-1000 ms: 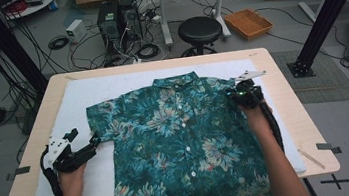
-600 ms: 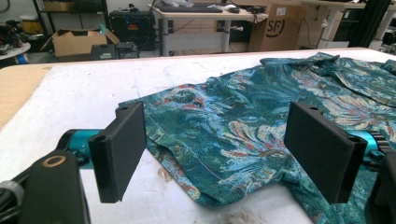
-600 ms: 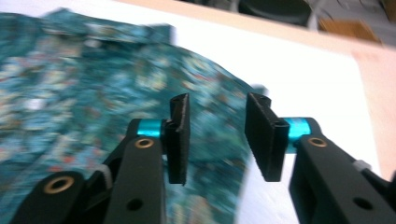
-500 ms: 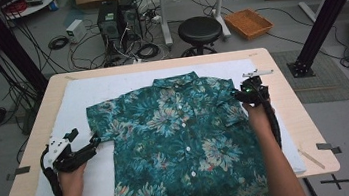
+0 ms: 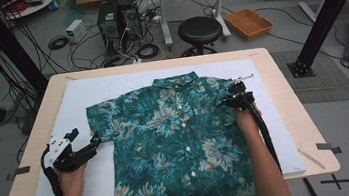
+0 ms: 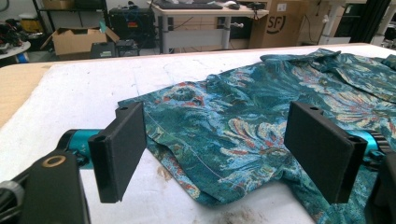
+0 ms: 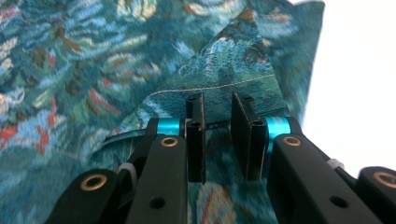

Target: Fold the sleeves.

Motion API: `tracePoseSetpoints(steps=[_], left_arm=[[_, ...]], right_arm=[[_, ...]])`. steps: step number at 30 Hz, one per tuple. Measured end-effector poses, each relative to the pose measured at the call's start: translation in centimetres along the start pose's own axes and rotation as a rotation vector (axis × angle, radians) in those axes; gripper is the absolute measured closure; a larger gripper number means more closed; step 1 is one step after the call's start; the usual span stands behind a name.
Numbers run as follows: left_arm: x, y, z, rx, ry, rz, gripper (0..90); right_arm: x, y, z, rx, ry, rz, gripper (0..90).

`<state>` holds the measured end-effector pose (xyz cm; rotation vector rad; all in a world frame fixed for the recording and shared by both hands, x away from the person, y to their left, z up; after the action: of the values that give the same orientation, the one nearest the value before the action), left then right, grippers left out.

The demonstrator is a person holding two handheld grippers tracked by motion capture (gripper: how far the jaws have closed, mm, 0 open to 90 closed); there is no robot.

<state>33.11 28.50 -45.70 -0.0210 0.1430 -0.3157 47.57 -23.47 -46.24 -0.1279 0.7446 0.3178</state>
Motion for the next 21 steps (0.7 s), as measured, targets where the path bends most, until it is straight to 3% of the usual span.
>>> tracePoseSetpoints(steps=[4,6,7,8,10,13,15,19,21], left_arm=[[0.0,0.0,0.0,0.001,0.001,-0.001,21.2],[0.1,0.0,0.0,-0.002,0.005,-0.002,21.2],[0.1,0.0,0.0,-0.002,0.005,-0.002,21.2],[0.1,0.0,0.0,-0.001,0.006,-0.002,21.2],[0.1,-0.1,0.0,0.004,0.009,-0.003,21.2],[0.0,-0.1,0.0,0.014,0.007,-0.004,21.2],[0.1,-0.2,0.0,0.010,0.006,-0.002,21.2],[0.1,-0.2,0.0,0.009,0.009,-0.001,21.2],[0.1,-0.1,0.0,0.010,0.009,0.001,21.2]], right_arm=[[0.7,1.1,1.0,-0.025,-0.045,0.042,72.2],[1.0,2.3,1.7,-0.068,-0.084,0.106,69.4],[1.0,2.8,2.1,-0.068,-0.111,0.161,68.0],[0.8,3.2,2.4,-0.066,-0.141,0.182,68.0],[0.3,3.2,2.8,-0.054,-0.176,0.158,68.5],[-0.5,1.9,2.7,-0.035,-0.123,0.019,69.4],[-0.8,0.8,2.3,0.020,-0.090,-0.019,65.7],[-0.2,0.0,1.5,0.125,-0.008,-0.029,58.1],[0.4,0.3,1.3,0.134,0.009,-0.005,58.4]])
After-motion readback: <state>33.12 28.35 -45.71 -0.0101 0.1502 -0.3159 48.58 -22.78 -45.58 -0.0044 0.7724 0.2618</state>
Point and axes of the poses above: each handheld gripper's, and its own axes: x roughly forward along the jaws, z roughly out of its top, y roughly to its left, the point moved 3 cm from there along x, roughly forward along the jaws, and after that the axes turned 4 degrees about -y, right-handed, at the moved point
